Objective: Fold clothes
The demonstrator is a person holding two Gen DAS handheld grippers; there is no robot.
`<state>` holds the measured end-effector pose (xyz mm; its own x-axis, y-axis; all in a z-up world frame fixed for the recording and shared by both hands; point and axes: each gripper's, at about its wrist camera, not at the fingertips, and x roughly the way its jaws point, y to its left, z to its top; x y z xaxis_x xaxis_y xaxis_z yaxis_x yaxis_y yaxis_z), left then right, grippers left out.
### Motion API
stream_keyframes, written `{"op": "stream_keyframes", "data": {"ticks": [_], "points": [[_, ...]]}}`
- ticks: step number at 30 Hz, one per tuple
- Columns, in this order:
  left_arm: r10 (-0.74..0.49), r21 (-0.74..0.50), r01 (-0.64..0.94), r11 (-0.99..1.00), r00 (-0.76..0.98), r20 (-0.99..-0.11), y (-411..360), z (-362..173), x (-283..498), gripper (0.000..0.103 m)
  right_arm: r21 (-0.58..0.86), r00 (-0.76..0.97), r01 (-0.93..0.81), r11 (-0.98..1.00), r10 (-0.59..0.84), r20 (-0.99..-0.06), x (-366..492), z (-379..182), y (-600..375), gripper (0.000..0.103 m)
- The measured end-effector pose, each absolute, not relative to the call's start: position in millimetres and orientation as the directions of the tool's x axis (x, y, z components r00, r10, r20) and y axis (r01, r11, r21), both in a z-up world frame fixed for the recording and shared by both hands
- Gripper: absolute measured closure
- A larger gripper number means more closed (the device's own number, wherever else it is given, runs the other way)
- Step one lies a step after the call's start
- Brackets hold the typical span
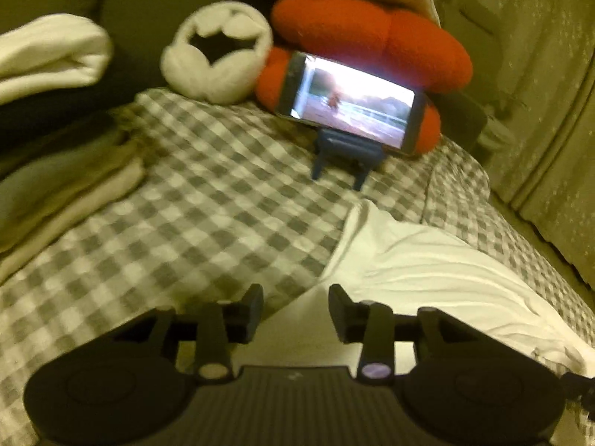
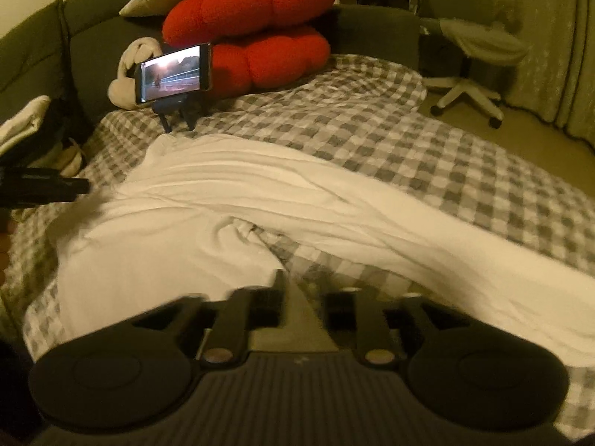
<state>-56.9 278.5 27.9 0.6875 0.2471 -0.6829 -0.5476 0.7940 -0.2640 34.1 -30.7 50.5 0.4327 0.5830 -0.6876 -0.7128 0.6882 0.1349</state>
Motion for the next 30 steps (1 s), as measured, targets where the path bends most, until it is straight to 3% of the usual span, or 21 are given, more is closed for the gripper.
{"op": "stream_keyframes", "data": {"ticks": [4, 15, 16, 17, 18, 19, 20, 23, 30], "points": [[0.235, -0.286, -0.568, 0.772, 0.672, -0.702, 283, 30, -30, 0.051, 0.158, 0.424, -0.713, 0.683, 0.6, -0.678, 38, 51, -28, 0.055], [0.239, -0.273, -0.549, 0.789, 0.685, -0.688, 278, 11, 17, 0.053, 0.205, 0.346, -0.762, 0.614, 0.654, -0.672, 44, 42, -1, 0.057], [0.242, -0.268, -0.543, 0.795, 0.69, -0.682, 277, 9, 19, 0.058, 0.2, 0.345, -0.768, 0.608, 0.656, -0.671, 44, 42, 2, 0.062], [0.245, -0.263, -0.542, 0.798, 0.692, -0.679, 277, 8, 19, 0.072, 0.18, 0.361, -0.768, 0.615, 0.648, -0.671, 44, 40, 6, 0.081], [0.25, -0.257, -0.542, 0.8, 0.691, -0.678, 278, 8, 20, 0.077, 0.171, 0.372, -0.763, 0.623, 0.641, -0.672, 45, 40, 7, 0.091], [0.254, -0.255, -0.543, 0.8, 0.692, -0.676, 279, 8, 20, 0.086, 0.168, 0.379, -0.758, 0.63, 0.635, -0.674, 46, 41, 8, 0.094], [0.259, -0.254, -0.544, 0.8, 0.694, -0.672, 280, 8, 19, 0.097, 0.185, 0.369, -0.755, 0.629, 0.641, -0.673, 46, 42, 8, 0.096], [0.27, -0.255, -0.548, 0.796, 0.7, -0.662, 283, 10, 18, 0.103, 0.193, 0.349, -0.776, 0.601, 0.663, -0.662, 36, 51, 5, 0.097], [0.275, -0.289, -0.573, 0.767, 0.701, -0.658, 292, 9, 14, 0.103, 0.251, 0.354, -0.745, 0.619, 0.684, -0.637, 31, 59, -9, 0.097]]}}
